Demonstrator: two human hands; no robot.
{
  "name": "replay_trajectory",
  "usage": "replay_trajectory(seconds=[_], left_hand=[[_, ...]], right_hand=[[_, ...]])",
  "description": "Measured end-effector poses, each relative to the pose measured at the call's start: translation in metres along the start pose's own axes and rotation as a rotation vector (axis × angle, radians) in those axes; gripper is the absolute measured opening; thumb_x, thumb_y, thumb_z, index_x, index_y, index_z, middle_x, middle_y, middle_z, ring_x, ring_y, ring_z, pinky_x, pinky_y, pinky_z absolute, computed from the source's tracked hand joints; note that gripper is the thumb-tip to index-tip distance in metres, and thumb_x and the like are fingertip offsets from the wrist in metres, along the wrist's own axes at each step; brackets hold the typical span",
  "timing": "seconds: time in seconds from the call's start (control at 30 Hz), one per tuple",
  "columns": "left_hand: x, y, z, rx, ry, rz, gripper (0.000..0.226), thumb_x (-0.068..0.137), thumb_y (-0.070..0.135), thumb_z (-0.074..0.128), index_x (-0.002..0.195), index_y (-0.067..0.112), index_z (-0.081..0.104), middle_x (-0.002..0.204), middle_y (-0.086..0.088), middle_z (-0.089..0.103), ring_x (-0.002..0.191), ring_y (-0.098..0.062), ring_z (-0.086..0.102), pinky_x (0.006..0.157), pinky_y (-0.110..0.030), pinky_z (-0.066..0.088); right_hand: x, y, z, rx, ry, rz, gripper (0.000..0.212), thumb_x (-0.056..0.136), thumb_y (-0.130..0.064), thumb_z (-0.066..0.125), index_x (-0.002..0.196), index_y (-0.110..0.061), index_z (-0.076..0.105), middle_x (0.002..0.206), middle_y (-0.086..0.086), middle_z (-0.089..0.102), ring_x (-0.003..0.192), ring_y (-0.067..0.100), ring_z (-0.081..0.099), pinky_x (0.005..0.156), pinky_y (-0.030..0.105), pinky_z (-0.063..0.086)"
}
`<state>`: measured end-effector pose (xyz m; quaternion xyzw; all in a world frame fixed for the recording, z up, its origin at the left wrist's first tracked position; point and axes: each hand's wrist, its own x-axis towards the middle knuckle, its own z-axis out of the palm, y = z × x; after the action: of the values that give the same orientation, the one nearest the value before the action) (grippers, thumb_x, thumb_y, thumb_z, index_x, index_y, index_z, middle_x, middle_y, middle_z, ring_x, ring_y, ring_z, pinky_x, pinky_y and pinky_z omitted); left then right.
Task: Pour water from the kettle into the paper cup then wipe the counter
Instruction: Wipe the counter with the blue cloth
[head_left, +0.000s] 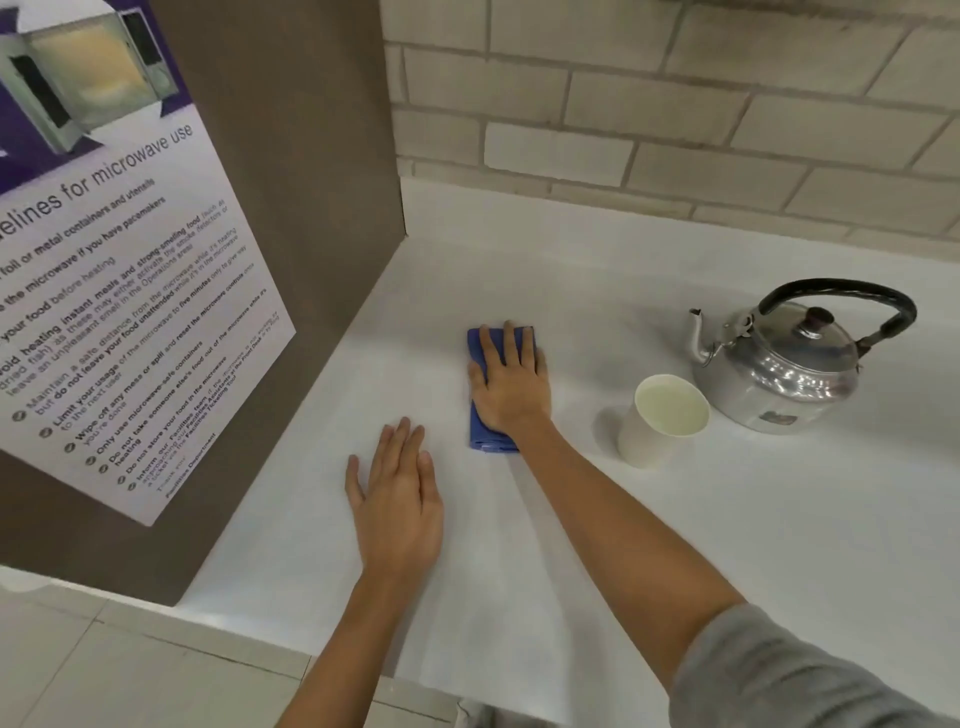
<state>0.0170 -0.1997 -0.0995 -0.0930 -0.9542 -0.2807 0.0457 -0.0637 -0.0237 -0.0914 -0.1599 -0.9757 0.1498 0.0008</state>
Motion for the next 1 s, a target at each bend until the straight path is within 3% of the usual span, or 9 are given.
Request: replay_trajectory(seconds=[0.13,0.3,0.43,0.53,0.63,0.73,0.83,1.0], left_hand=[[0.001,-0.001,-0.001,-0.036,-0.026,-0.016,0.051,0.104,0.032,0.016,0.147,0.021,0.041,0.158,0.008,0.034,0.149,-0.005,0.019,0.125,-0.041,-0.001],[0.0,-0.002,-0.003,-0.003,-0.068,-0.004,0.049,0.104,0.029,0.021,0.152,0.02,0.032,0.162,0.006,0.025,0.151,-0.008,0.013,0.123,-0.041,-0.002],[-0.006,-0.011,-0.003,0.133,-0.117,0.063,0.053,0.105,0.03,0.018,0.156,0.023,0.009,0.166,0.007,0.005,0.152,-0.008,0.0,0.124,-0.043,-0.003],[-0.007,-0.013,-0.001,0.146,-0.109,0.077,0.053,0.105,0.028,0.015,0.156,0.022,0.008,0.165,0.007,0.005,0.152,-0.009,-0.001,0.124,-0.043,-0.002],[-0.007,-0.011,-0.001,0.157,-0.098,0.083,0.052,0.104,0.026,0.017,0.156,0.02,0.01,0.165,0.005,0.008,0.153,-0.011,0.002,0.125,-0.045,-0.001],[-0.006,-0.011,-0.001,0.159,-0.098,0.08,0.053,0.104,0.026,0.018,0.156,0.019,0.012,0.165,0.005,0.01,0.153,-0.012,0.004,0.124,-0.044,0.001],[-0.005,-0.009,-0.001,0.154,-0.107,0.067,0.053,0.104,0.026,0.021,0.156,0.018,0.013,0.165,0.004,0.011,0.153,-0.013,0.005,0.124,-0.046,0.001],[-0.007,0.001,0.001,0.164,-0.149,0.058,0.054,0.104,0.029,0.019,0.156,0.021,0.008,0.166,0.006,0.005,0.153,-0.014,-0.004,0.123,-0.05,-0.005]], right_hand=[[-0.021,-0.005,0.0,-0.033,-0.005,-0.095,0.057,0.107,-0.033,0.021,0.16,-0.018,0.005,0.169,0.003,0.002,0.155,0.024,-0.001,0.126,0.04,0.0],[-0.118,0.003,0.014,-0.002,0.012,-0.272,0.057,0.104,-0.032,0.019,0.159,-0.02,0.009,0.168,-0.002,0.004,0.155,0.018,-0.001,0.125,0.034,-0.003],[-0.09,0.025,0.005,-0.057,0.039,-0.104,0.058,0.104,-0.03,0.022,0.159,-0.02,0.008,0.169,-0.001,0.004,0.155,0.019,-0.001,0.125,0.036,0.0],[-0.036,0.013,-0.006,-0.047,0.029,0.02,0.058,0.105,-0.028,0.024,0.16,-0.018,0.006,0.169,0.002,0.003,0.155,0.023,-0.001,0.126,0.039,0.0],[-0.033,-0.002,-0.002,-0.045,0.023,-0.075,0.057,0.105,-0.027,0.024,0.16,-0.019,0.007,0.169,0.001,0.005,0.155,0.024,0.001,0.126,0.038,0.0],[-0.086,0.009,0.011,-0.035,0.071,-0.182,0.057,0.103,-0.027,0.025,0.159,-0.019,0.014,0.168,0.0,0.013,0.155,0.022,0.007,0.125,0.036,0.005],[-0.099,0.031,0.011,-0.024,0.12,-0.013,0.06,0.101,-0.026,0.026,0.159,-0.016,0.014,0.168,0.002,0.011,0.155,0.023,0.006,0.124,0.037,0.005],[-0.022,0.026,-0.011,0.0,0.117,0.361,0.064,0.104,-0.03,0.023,0.157,-0.001,0.003,0.167,0.019,0.0,0.154,0.032,-0.002,0.125,0.042,-0.004]])
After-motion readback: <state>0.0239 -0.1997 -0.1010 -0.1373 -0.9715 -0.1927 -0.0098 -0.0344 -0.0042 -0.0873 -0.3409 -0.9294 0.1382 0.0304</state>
